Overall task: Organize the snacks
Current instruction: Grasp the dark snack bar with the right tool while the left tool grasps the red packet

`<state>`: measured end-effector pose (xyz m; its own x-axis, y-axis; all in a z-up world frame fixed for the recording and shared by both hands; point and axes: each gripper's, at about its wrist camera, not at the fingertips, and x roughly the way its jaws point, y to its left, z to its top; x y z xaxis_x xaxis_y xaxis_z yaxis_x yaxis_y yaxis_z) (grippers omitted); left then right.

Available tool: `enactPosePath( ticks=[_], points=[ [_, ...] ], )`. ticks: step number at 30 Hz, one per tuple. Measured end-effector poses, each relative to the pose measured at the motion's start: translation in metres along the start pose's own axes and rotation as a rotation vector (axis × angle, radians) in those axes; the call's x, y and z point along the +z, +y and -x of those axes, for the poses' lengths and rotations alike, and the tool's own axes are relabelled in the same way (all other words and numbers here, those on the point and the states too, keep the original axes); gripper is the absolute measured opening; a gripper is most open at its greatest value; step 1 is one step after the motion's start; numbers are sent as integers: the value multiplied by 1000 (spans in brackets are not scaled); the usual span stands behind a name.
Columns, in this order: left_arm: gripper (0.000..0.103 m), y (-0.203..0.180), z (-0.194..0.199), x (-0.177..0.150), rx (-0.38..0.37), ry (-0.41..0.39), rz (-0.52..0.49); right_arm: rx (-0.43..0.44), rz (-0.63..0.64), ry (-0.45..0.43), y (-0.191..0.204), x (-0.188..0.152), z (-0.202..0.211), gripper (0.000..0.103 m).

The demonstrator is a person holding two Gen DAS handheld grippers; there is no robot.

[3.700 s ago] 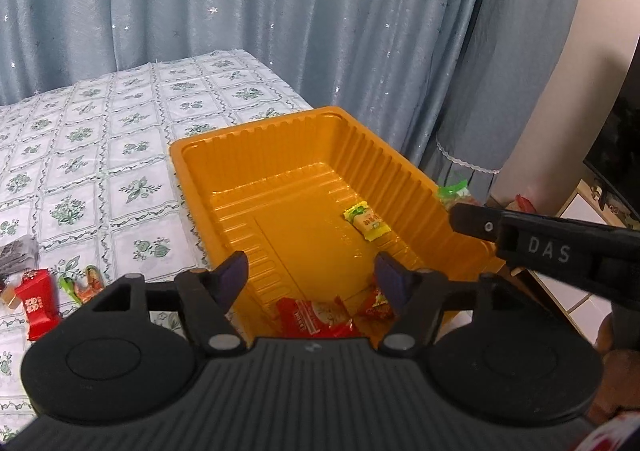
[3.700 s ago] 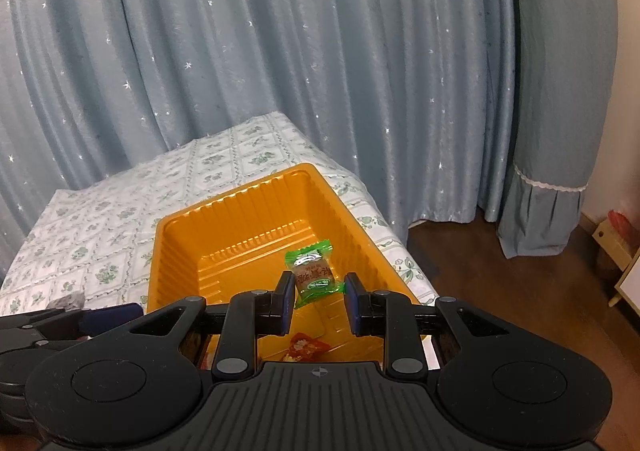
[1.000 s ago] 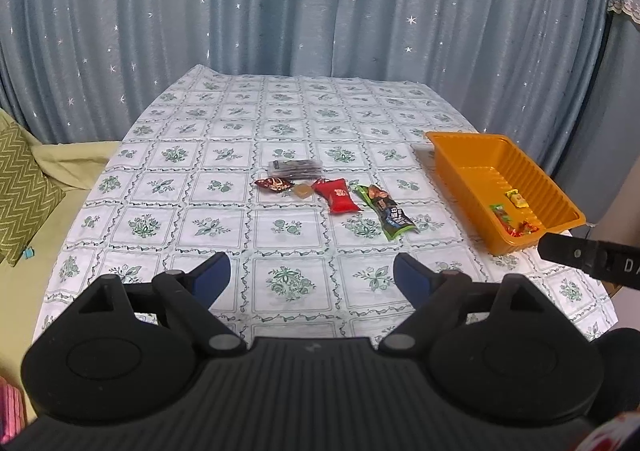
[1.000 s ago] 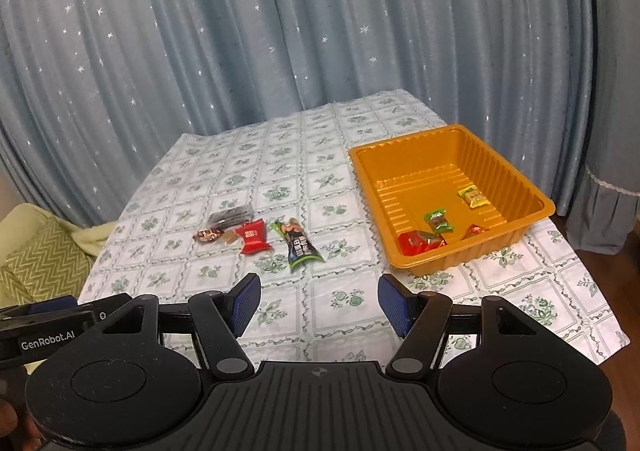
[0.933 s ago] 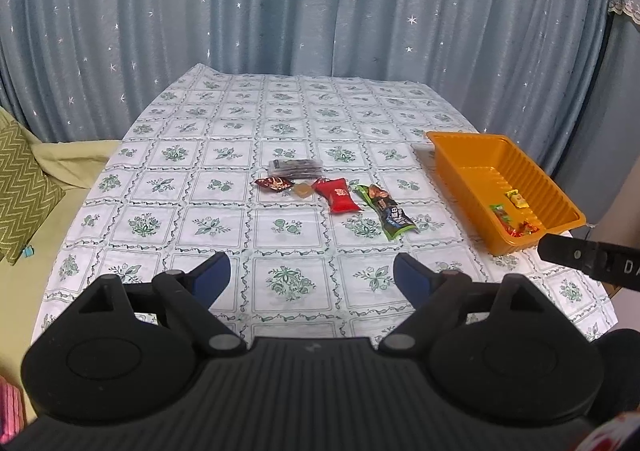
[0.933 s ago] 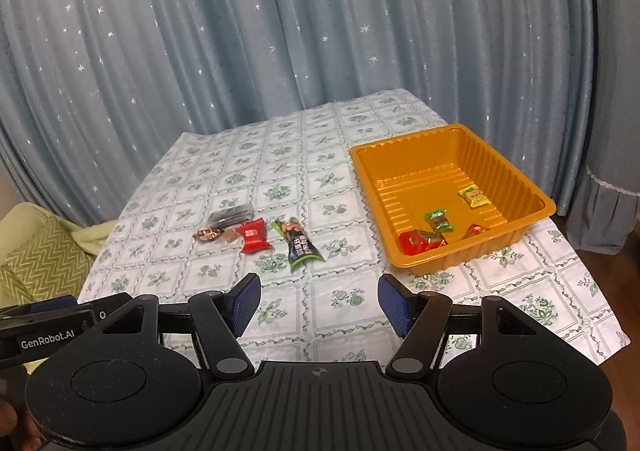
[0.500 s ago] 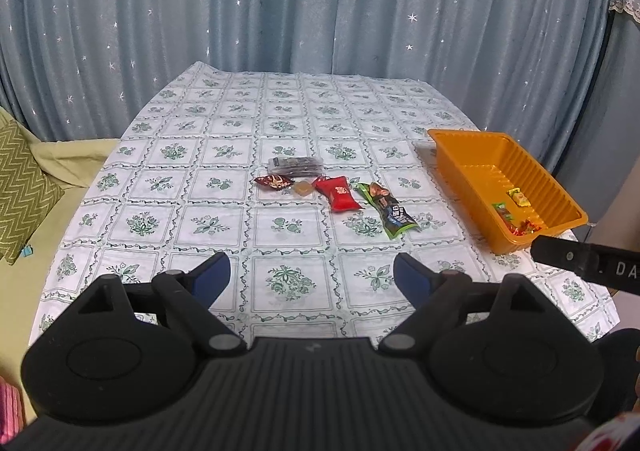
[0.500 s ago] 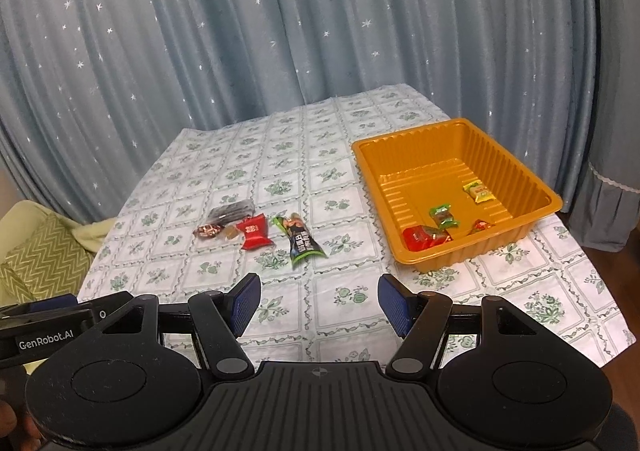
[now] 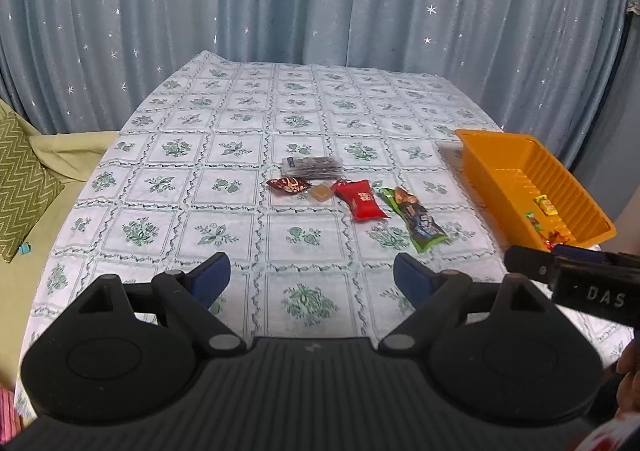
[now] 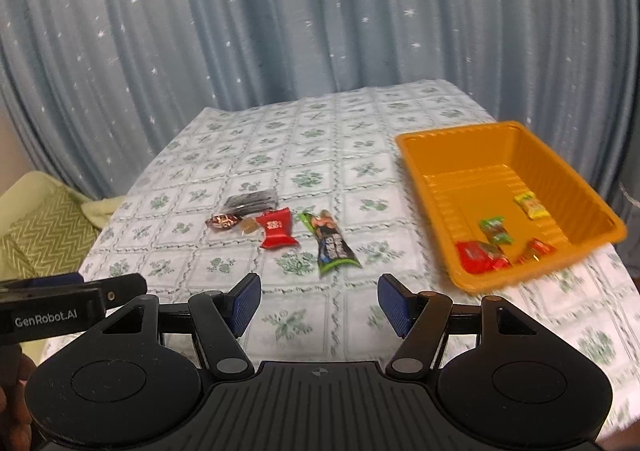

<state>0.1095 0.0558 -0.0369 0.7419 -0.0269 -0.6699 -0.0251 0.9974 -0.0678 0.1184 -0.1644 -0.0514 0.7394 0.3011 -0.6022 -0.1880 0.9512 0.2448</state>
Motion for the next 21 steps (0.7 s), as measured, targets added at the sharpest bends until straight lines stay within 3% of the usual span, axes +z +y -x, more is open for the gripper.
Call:
enactPosePath(
  ticks=[12, 15, 21],
  points=[
    [87, 6, -80, 24, -13, 30, 3, 12, 61, 37, -11, 20, -97, 64],
    [87, 6, -97, 29, -14, 35, 6, 13, 81, 54, -14, 24, -121, 53],
    [87, 2, -125, 36, -23, 46, 2, 22, 106, 77, -22, 28, -162, 50]
  ],
)
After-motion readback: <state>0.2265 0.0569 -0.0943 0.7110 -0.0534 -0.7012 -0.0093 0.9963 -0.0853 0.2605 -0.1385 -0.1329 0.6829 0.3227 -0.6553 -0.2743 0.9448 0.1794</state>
